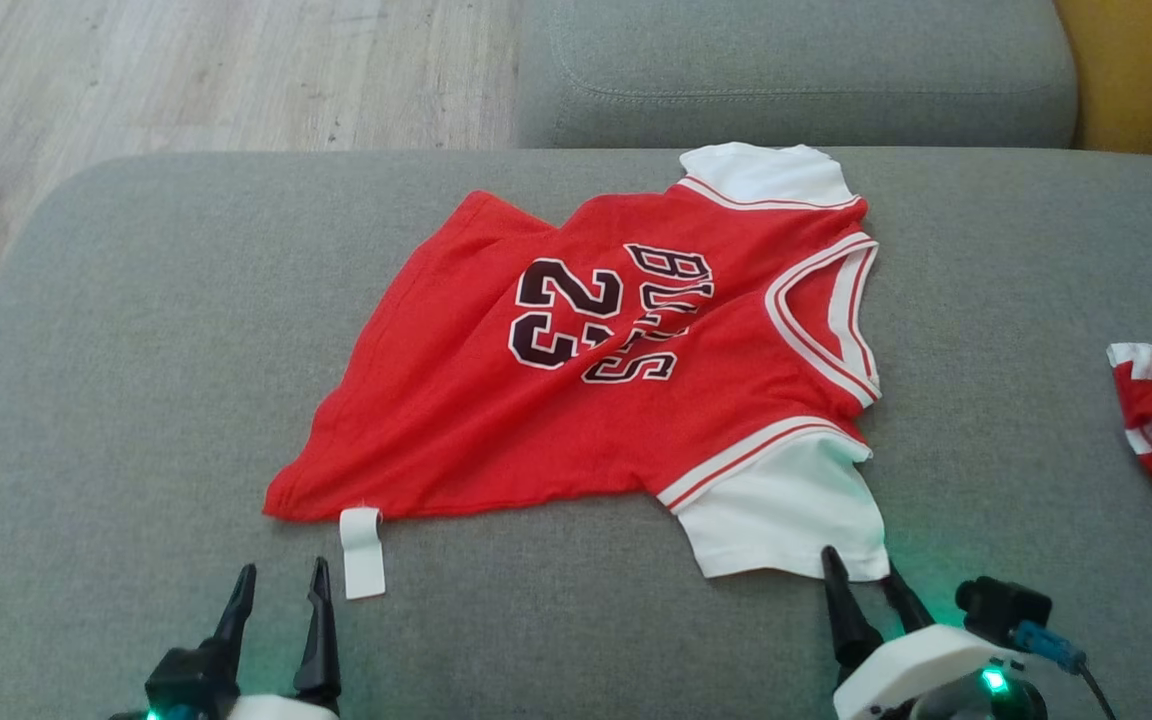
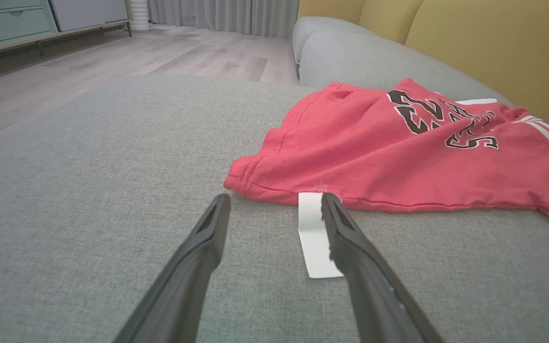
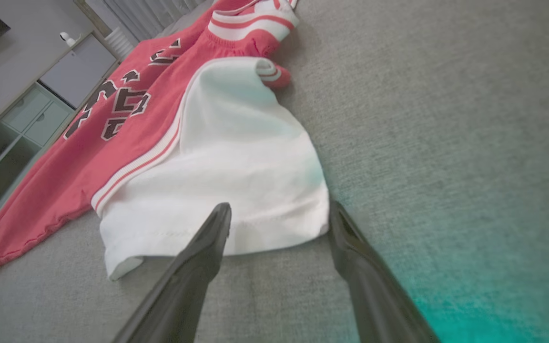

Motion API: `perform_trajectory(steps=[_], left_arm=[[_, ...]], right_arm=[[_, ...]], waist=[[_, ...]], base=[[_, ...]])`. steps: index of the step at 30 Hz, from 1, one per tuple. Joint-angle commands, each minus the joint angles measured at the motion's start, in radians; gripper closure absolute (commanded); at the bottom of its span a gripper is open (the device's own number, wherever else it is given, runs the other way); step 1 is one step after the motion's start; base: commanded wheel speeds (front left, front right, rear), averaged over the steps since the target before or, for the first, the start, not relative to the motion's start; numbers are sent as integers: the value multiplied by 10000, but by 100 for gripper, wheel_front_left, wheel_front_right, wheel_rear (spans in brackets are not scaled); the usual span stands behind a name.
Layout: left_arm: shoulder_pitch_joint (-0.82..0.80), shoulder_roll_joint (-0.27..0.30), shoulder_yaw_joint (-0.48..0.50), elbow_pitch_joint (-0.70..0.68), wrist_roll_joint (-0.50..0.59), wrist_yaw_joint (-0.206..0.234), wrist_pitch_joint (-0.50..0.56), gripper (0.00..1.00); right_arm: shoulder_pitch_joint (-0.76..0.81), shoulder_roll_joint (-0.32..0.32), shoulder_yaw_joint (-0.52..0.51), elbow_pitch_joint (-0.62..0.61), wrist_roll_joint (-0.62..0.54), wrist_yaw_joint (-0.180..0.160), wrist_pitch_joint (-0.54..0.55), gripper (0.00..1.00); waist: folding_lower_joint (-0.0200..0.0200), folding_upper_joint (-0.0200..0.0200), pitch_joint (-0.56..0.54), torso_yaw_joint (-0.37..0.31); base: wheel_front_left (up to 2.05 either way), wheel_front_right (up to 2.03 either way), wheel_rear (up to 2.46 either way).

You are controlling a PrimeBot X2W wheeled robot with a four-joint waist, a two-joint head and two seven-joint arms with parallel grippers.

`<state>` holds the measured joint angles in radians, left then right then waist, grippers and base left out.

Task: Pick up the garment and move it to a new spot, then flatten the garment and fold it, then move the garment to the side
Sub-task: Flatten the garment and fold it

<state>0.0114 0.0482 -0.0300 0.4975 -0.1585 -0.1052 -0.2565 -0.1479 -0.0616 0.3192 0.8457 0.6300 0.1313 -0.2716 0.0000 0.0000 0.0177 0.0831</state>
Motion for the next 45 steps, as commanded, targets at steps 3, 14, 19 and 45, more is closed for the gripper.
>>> perform_trajectory(steps=[3,14,19,45], left_arm=[[-454,21,207,-260,34,3,-53,0],[-464,20,120,-84,1,-38,-53,0],[-380,20,57,-64,-135,-35,-53,0],[-512,20,-149,200,-410,-44,-53,0]], right_arm=[[-341,114,794,135,555,-6,98,0],[-1095,114,-27,1453,-546,-6,98,0],[-765,114,-558,1530,-1506,-6,98,0],[-147,114,-1342,2036,-3927,-6,98,100]], waist=[[0,0,74,62],[0,0,103,272],[0,0,66,259],[0,0,179,132]], base=[[0,0,0],[0,0,0],[0,0,0],[0,0,0]])
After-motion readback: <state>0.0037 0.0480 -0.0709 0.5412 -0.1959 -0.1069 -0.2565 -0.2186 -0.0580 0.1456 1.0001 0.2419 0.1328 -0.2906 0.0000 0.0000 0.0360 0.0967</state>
